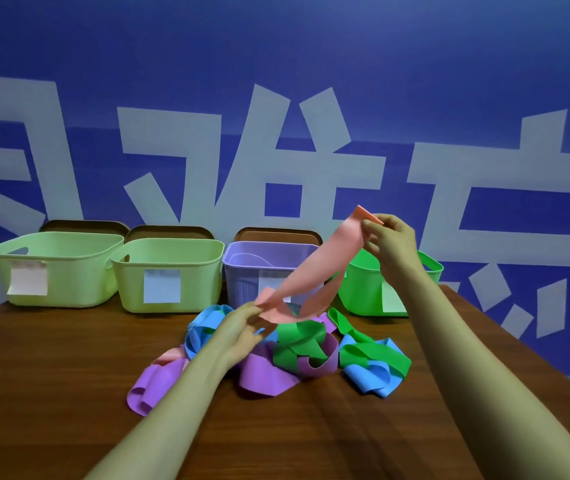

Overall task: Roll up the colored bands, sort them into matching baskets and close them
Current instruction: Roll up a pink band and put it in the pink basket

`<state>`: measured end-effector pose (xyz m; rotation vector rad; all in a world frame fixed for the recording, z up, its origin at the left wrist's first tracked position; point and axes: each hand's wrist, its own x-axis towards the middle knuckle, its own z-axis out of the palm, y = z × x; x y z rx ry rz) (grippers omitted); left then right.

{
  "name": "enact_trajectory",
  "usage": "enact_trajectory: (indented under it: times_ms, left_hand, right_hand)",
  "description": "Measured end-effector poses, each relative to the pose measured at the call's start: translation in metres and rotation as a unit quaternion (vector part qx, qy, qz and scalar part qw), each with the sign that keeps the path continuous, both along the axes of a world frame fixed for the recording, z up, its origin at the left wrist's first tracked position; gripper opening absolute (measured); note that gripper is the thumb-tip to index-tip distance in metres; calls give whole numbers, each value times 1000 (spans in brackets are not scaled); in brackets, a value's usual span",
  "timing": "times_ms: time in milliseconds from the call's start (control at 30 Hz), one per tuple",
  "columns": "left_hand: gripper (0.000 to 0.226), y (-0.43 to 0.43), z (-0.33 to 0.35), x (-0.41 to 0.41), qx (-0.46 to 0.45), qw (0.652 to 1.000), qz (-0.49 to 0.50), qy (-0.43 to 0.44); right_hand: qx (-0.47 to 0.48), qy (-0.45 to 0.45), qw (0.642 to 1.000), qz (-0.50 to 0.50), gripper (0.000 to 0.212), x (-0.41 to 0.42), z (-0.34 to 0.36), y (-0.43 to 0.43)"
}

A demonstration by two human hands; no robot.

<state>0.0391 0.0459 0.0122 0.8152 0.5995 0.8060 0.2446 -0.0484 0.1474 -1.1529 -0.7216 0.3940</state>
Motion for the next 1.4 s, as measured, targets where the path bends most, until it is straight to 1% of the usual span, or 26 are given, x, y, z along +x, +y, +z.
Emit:
enact_trajectory:
  times_ms: [67, 133, 167, 200, 233, 267, 300, 333, 367, 400, 433, 467, 500, 533, 567, 633, 667, 733, 833, 900, 1000, 1100, 1200, 1267, 1333, 1400]
  left_hand:
    - [19, -3, 10, -10, 5, 998, -20, -65]
    - [11, -10, 19, -19, 25, 993, -54, -106]
    - [11, -11, 20, -21, 36, 990, -71, -116]
    - [16, -14, 22, -22, 42, 988, -86, -119]
    - [25, -15, 22, -21, 66, 989, -93, -90]
    - [29, -15, 22, -20, 119, 988, -100, -26]
    - [28, -14, 18, -19, 212, 969, -102, 77]
    - [26, -16, 16, -17, 306, 929, -110, 173]
    - [28, -15, 13, -14, 380, 884, -115, 246]
    - [31, -17, 13, -10, 426, 850, -103, 291]
    - [31, -19, 13, -7, 452, 835, -65, 307]
    - [26, -23, 19, -2, 468, 834, -16, 291]
    - [16, -26, 26, 3, 471, 843, 35, 258]
    - [6, -29, 36, 7, 459, 860, 73, 212]
    - [14, -31, 48, 11, 445, 873, 98, 173]
    - [34, -30, 74, 18, 419, 899, 83, 101]
    - [41, -31, 88, 21, 424, 899, 61, 89]
    - [48, -36, 114, 25, 448, 889, 21, 91]
    - [40, -41, 133, 33, 454, 887, -19, 83]
    - [29, -44, 133, 38, 444, 890, -48, 90]
    - [22, -46, 110, 42, 417, 897, -99, 103]
    - [15, -45, 68, 43, 426, 878, -127, 177]
    - [17, -39, 21, 41, 444, 843, -139, 272]
    - [25, -35, -1, 38, 459, 818, -138, 317]
    - [29, -34, -5, 35, 453, 820, -141, 320]
    - [36, -38, 7, 33, 440, 837, -136, 295]
  right_hand:
    - [-17, 5, 1000, -19, 12, 8, -3, 2]
    - [-33, 10, 999, -37, 14, 14, -6, 3]
    - [-39, 12, 998, -42, 14, 16, -7, 4]
    - [-43, 12, 998, -42, 13, 17, -8, 5]
    - [-47, 8, 998, -36, 11, 17, -8, 5]
    - [-49, -1, 998, -27, 9, 16, -7, 5]
    - [-48, -12, 999, -14, 9, 13, -5, 4]
    - [-42, -23, 999, 7, 10, 10, -3, 4]
    - [-36, -34, 998, 34, 11, 6, -1, 2]
    - [-31, -42, 996, 67, 10, 2, 3, 0]
    - [-27, -50, 993, 103, 10, -2, 7, -2]
    - [-22, -58, 988, 140, 9, -6, 11, -5]
    - [-17, -68, 982, 174, 9, -10, 15, -8]
    - [-14, -82, 976, 201, 8, -13, 19, -11]
    - [-14, -101, 970, 221, 8, -15, 22, -14]
    - [-23, -142, 961, 238, 7, -20, 29, -19]
    - [-23, -161, 957, 240, 7, -22, 32, -22]
    - [-12, -190, 952, 241, 8, -25, 37, -26]
    - [-13, -249, 942, 224, 9, -28, 44, -32]
    - [-22, -270, 941, 204, 12, -29, 46, -34]
    - [-14, -257, 948, 186, 7, -28, 46, -35]
    - [8, -232, 956, 177, 4, -27, 46, -37]
    - [20, -214, 962, 168, 4, -26, 46, -40]
    - [10, -217, 962, 165, 4, -25, 44, -40]
    - [-2, -219, 961, 170, 4, -25, 40, -40]
    - [-9, -218, 960, 174, 3, -26, 36, -41]
